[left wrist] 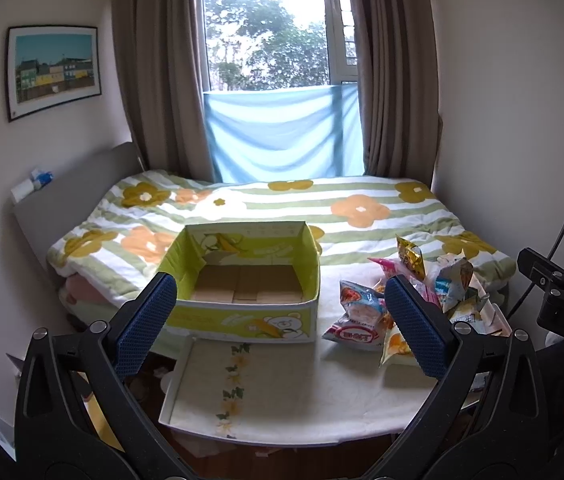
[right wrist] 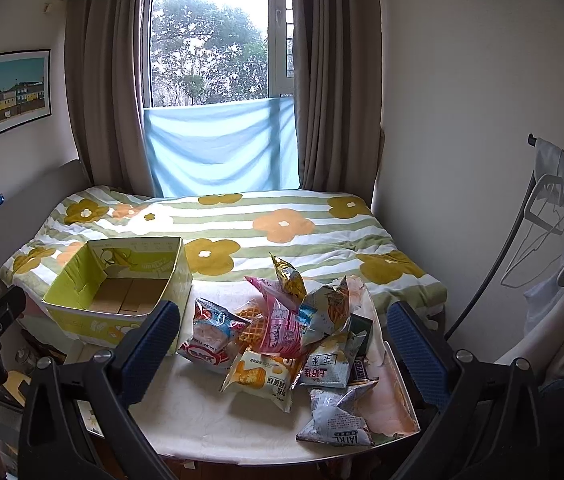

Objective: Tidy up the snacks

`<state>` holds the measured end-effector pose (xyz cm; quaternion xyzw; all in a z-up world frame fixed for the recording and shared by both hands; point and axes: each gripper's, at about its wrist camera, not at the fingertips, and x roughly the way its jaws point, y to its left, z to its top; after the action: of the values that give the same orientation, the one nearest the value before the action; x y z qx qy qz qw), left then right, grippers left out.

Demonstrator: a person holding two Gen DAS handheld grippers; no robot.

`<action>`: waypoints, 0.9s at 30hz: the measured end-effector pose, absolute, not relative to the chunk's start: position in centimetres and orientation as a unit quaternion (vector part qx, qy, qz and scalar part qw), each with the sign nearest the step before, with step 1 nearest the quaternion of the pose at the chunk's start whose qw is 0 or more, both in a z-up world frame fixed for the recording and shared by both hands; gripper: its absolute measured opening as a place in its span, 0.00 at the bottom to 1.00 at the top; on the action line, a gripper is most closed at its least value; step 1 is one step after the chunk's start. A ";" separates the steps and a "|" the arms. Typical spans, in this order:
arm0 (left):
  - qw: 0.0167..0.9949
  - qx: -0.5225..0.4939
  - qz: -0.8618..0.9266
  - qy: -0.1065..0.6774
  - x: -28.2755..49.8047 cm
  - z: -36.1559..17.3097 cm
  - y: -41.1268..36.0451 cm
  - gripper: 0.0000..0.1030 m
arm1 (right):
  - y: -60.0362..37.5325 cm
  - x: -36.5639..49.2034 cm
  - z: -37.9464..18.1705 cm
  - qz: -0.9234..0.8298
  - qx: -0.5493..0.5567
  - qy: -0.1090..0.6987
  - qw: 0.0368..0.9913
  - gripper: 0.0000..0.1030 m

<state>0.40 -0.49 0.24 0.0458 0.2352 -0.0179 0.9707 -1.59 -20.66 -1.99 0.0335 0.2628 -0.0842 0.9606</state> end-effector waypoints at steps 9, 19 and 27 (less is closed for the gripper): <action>0.964 0.042 -0.046 0.259 1.9 -1.0 0.2 1.00 | -20.6 -1.4 -3.5 -0.097 0.048 0.291 0.951 1.00; 0.945 0.051 -0.099 0.306 5.7 -4.7 -1.2 1.00 | -22.9 1.1 -6.0 -0.120 0.096 0.339 0.928 1.00; 0.923 0.091 -0.114 0.355 10.7 -10.2 -6.6 1.00 | -27.0 6.4 -9.7 -0.113 0.122 0.390 0.906 1.00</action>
<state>10.71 -6.58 -10.24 0.0907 0.3551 -0.1137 0.9235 6.44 -27.04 -9.71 0.1216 0.3901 -0.1134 0.9056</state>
